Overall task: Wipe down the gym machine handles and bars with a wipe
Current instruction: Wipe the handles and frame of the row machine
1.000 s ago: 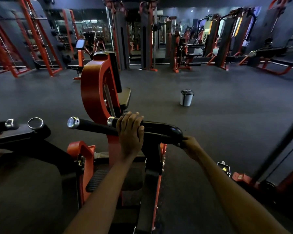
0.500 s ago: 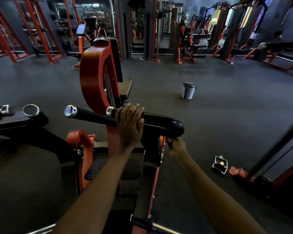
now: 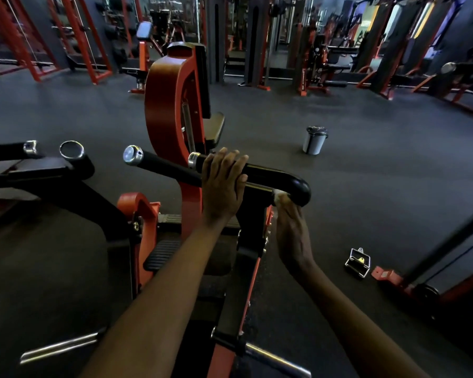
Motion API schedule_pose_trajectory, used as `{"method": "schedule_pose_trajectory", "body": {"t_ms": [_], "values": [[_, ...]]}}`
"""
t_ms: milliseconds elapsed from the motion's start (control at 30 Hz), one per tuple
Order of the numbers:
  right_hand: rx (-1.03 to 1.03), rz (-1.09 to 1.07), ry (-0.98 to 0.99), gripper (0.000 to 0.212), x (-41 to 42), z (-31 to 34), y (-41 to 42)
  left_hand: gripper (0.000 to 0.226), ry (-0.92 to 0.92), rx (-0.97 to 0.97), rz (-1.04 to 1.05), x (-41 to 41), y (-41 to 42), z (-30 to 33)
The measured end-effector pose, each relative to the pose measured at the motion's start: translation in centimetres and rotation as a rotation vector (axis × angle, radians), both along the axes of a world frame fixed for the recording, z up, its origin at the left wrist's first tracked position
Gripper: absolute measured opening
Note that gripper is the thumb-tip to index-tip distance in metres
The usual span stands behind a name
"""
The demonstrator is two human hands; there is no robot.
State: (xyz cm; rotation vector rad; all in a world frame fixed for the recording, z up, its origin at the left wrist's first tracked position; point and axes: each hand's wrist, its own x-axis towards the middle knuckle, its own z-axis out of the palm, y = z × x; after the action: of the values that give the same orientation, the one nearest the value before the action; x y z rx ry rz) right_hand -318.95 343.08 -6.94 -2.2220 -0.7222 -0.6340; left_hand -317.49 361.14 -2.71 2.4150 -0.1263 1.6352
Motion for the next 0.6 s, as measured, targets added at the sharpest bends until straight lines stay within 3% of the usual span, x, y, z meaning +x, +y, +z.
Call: {"method": "schedule_pose_trajectory", "body": {"t_ms": [100, 167, 367, 433, 533, 600], "values": [[-0.049, -0.117, -0.014, 0.046, 0.8, -0.5, 0.5, 0.039, 0.018, -0.002, 0.001, -0.3, 0.0, 0.0], [-0.057, -0.196, 0.022, 0.039, 1.1, -1.8, 1.2, 0.038, 0.021, 0.001, 0.000, -0.3, -0.1, 0.1], [0.158, -0.145, 0.237, 0.015, 2.4, 0.3, 5.2, 0.037, 0.031, -0.011, -0.009, -0.5, -0.1, 0.1], [-0.023, -0.103, 0.187, 0.018, 3.9, -1.0, 3.8, 0.038, 0.042, -0.016, -0.004, -0.6, -0.2, 0.1], [-0.212, -0.041, 0.084, 0.051, 2.6, -2.4, 0.0, 0.039, 0.064, -0.031, 0.002, -0.8, -0.3, 0.2], [-0.241, -0.012, 0.047, 0.027, 0.6, -2.5, -1.0, 0.040, 0.066, -0.038, 0.006, -0.9, -0.4, 0.2]]}}
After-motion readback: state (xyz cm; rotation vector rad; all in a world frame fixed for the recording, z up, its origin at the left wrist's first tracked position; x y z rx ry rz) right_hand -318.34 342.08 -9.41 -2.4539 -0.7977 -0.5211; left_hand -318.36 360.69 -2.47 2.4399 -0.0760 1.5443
